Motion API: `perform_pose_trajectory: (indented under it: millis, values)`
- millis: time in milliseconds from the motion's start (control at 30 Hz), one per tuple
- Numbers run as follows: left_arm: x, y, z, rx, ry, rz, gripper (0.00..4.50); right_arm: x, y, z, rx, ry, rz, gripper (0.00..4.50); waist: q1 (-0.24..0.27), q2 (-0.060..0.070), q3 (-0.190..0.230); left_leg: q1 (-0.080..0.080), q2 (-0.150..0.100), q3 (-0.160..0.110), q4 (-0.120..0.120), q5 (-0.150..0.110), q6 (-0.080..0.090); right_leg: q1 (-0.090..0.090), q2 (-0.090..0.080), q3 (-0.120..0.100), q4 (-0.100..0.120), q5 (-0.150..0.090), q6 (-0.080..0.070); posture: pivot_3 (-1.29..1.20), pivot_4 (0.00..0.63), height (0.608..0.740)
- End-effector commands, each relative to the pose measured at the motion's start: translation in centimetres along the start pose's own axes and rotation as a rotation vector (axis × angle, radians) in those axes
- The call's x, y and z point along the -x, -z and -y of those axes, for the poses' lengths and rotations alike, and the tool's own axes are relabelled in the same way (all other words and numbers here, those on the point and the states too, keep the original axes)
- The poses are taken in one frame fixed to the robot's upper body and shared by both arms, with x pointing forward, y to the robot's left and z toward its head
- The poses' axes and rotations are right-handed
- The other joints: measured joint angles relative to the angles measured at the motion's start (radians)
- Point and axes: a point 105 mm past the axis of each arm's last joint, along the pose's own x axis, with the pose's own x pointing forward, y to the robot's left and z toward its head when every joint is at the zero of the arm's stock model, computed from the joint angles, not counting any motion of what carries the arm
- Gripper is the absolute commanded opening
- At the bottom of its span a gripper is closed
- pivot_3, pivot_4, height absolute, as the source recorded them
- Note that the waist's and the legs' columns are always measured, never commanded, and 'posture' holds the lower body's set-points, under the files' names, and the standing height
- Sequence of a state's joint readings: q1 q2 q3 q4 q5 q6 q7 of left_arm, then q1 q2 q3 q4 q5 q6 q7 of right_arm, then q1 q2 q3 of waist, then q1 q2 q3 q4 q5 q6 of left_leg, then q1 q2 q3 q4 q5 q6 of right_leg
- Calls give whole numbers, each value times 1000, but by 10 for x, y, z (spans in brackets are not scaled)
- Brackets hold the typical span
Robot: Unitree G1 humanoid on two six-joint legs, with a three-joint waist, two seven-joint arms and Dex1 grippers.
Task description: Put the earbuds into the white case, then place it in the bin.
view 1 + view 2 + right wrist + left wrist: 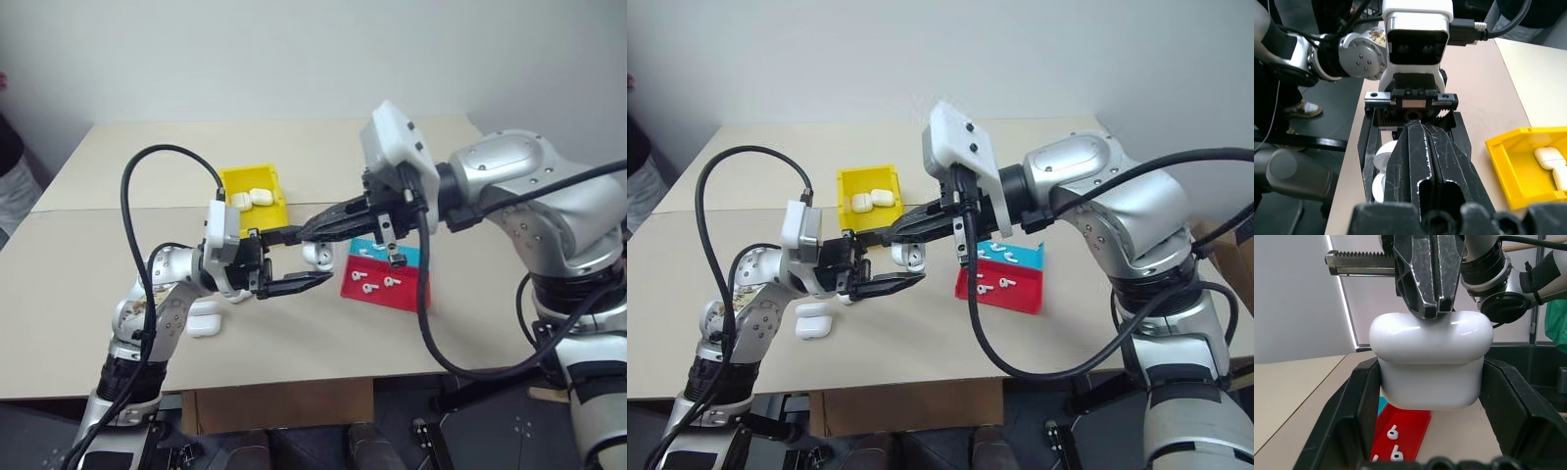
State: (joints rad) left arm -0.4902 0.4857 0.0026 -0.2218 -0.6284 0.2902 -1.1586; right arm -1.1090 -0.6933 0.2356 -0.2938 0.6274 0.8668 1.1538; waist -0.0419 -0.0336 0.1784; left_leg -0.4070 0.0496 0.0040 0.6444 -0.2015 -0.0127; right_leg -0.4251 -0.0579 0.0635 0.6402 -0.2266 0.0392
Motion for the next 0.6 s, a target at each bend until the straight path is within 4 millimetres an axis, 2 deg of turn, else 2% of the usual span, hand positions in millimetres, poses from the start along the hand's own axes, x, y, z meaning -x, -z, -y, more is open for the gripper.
perform_pose_trajectory:
  millis: [33, 367, 600]
  values:
    - [-1, -19, 1, -64, 9, 56, 2792, 3, 10, -1, 4, 9, -48, 37, 0, 0, 0, 0, 0, 0, 0, 0, 0, 0, 0, 0, 0, 0, 0, 0, 150, 740]
    - [1, -18, -2, -65, -2, 54, 2792, 15, 20, 3, 11, 58, -90, 37, 0, 0, 0, 0, 0, 0, 0, 0, 0, 0, 0, 0, 0, 0, 0, 0, 150, 740]
    - [2, -16, -1, -63, -8, 56, 2792, 41, 2, 16, -1, 164, 47, 37, 1, 0, 0, 0, 0, 0, 0, 0, 0, 0, 0, 0, 0, 0, 0, 0, 150, 740]
